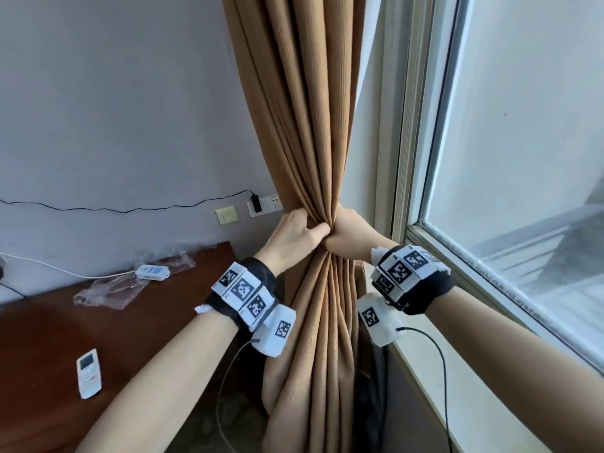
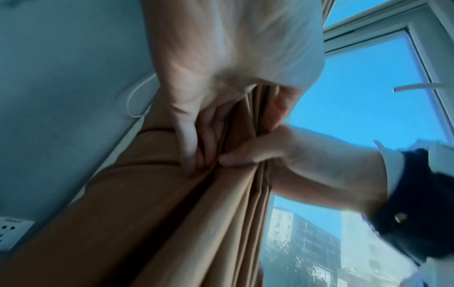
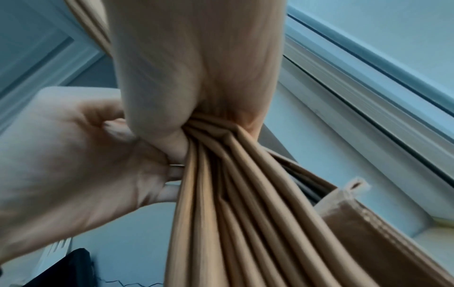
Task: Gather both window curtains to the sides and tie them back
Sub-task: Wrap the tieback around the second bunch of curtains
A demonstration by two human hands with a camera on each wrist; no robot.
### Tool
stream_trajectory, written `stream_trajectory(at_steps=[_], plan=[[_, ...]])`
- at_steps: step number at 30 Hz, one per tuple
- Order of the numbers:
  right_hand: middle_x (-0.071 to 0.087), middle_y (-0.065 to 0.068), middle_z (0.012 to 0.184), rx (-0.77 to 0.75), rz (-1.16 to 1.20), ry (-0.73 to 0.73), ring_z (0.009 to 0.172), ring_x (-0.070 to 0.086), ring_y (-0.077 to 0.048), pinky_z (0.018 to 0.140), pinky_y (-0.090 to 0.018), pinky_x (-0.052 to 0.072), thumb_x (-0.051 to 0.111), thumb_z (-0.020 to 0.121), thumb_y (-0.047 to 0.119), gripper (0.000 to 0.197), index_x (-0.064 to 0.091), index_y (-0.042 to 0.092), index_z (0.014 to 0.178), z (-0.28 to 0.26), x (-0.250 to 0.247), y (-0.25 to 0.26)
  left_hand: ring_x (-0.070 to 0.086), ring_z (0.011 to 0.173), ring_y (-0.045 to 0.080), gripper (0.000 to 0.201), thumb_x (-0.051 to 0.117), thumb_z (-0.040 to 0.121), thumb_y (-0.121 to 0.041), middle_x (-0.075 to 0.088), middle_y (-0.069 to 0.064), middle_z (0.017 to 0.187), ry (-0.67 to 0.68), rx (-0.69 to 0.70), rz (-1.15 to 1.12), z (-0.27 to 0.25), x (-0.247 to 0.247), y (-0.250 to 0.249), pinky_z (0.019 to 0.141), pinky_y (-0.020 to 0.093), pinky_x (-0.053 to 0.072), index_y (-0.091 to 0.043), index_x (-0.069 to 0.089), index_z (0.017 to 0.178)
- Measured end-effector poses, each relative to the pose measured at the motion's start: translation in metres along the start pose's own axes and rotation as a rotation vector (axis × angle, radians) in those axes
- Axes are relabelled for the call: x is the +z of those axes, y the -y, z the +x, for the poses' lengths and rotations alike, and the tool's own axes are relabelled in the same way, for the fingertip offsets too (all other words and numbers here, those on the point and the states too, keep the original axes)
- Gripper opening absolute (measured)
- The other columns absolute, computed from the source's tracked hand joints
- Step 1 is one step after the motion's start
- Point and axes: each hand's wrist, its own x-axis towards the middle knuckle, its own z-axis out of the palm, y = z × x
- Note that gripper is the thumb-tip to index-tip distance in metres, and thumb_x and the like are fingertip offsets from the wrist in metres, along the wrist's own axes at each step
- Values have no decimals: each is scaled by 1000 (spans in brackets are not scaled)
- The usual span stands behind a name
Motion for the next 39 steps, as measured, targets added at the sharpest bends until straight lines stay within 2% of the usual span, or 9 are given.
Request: stream_trajectory(at_steps=[5,10,14,19,23,26,28,34,39], plan=[[62,-5,98,-56,-83,49,93,64,-28,71,-30,49,51,83,20,53,40,8,133,3,2,-6,52,115,10,50,67,84,-45,60,-3,122,242,-91,-146,1,-12,-13,97,22,35,-15,59,123],[65,-11,116,-142,-26,30,103,62,-26,84,-30,49,72,80,25,62,48,6,134,-4,7,-10,59,116,27,84,66,68,-70,63,12,123,-253,-321,-43,11,15,-22,93,31,48,-4,60,119],[59,0,129,-103,128,118,111,56,-15,93,-27,44,73,77,27,89,26,27,152,-9,-1,-24,59,110,36,51,58,82,-47,64,19,114,-395,-301,19,24,16,-17,88,34,47,-4,63,109],[63,2,130,-85,423,74,123,55,-9,109,-30,38,61,80,-2,63,53,21,139,-14,-21,-39,65,91,32,25,53,77,-41,70,11,93,-248,-120,62,43,11,-3,73,26,44,-18,61,80],[72,6,82,73,398,-368,80,67,-5,77,-29,54,71,83,24,5,69,22,87,-52,4,-66,61,73,35,29,51,72,-38,64,16,75,-246,-71,41,50,12,8,64,26,43,-20,37,54],[67,10,83,221,116,-141,75,62,-5,66,-26,51,72,77,50,31,63,25,92,-79,43,-77,61,71,35,30,50,72,-40,63,16,75,-226,-82,46,55,12,11,62,25,41,-19,36,54],[65,7,96,214,-55,-32,87,62,-11,68,-24,44,63,83,46,31,59,27,108,-82,66,-82,62,72,35,33,52,76,-39,65,16,77,-210,-104,55,55,11,10,61,24,40,-14,41,58],[64,-3,87,130,-125,-206,80,61,-25,63,-31,40,47,96,27,17,57,17,85,-64,80,-83,63,83,37,35,49,84,-42,67,18,90,-155,-129,152,53,4,5,68,30,45,-8,59,84],[59,4,71,11,13,-261,63,54,-8,57,-21,34,49,98,20,26,58,13,75,-72,52,-70,63,89,36,38,47,83,-47,68,15,98,-126,-150,173,49,-4,4,76,33,50,-14,62,95]])
